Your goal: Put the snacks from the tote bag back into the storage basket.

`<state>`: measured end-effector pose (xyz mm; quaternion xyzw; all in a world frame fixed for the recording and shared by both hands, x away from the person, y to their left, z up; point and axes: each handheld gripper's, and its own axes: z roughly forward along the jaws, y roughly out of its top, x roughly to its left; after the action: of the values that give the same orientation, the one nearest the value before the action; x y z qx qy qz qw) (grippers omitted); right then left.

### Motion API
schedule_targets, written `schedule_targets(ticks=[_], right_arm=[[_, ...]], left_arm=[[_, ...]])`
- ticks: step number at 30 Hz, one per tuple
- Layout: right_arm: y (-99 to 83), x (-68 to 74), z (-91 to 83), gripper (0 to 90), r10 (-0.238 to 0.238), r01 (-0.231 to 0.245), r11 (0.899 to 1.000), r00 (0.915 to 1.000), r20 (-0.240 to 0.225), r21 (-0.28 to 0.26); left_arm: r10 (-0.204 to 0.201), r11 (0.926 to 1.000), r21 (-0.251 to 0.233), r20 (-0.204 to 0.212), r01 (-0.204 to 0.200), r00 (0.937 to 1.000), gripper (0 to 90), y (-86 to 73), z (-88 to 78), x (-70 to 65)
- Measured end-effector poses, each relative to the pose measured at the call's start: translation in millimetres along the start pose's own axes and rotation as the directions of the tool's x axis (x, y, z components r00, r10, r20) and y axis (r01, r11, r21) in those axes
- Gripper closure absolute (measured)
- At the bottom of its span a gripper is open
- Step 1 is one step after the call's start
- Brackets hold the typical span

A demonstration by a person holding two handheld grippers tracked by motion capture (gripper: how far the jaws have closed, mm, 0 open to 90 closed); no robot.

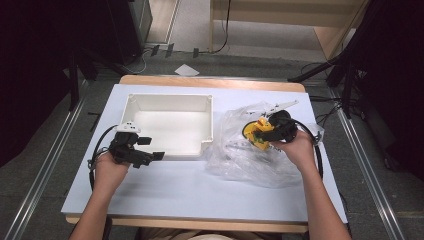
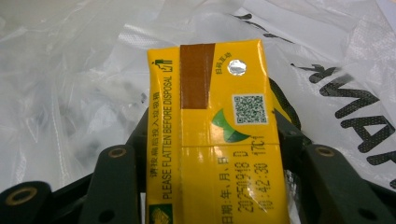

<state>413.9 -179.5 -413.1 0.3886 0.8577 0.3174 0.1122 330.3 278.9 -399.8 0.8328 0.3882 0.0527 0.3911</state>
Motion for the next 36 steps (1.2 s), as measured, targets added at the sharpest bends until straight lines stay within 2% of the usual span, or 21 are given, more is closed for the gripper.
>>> schedule_targets(ticks=[17,27,28,33,36], right_arm=[[1.7,-1.6,-3.2,52.4,0.003,-0.003,1.0,0.9998,0.017,-0.005],[8.4,-1.9,-15.3,52.6,0.01,-0.009,1.0,0.9996,0.027,-0.027],[11.1,-1.1,-19.1,52.6,0.015,-0.014,0.999,0.9997,0.02,-0.04],[16.5,1.3,-23.2,52.6,0.016,-0.016,0.999,0.9998,0.011,-0.036],[20.1,1.9,-25.2,52.6,0.044,-0.045,0.999,0.9988,-0.021,-0.028]], left_arm=[[-0.006,1.0,-0.007,-0.006,0.006,1.0,17.4,-1.1,-2.1,1.8],[-0.003,1.0,0.0,-0.003,0.003,1.0,17.4,-0.6,-0.2,0.9],[-0.002,1.0,0.005,-0.004,0.002,1.0,17.4,-0.4,0.4,0.7],[-0.002,1.0,0.007,-0.002,0.003,1.0,17.4,-0.5,1.0,0.6],[-0.007,1.0,0.001,0.002,0.007,1.0,17.4,-0.8,0.1,1.7]])
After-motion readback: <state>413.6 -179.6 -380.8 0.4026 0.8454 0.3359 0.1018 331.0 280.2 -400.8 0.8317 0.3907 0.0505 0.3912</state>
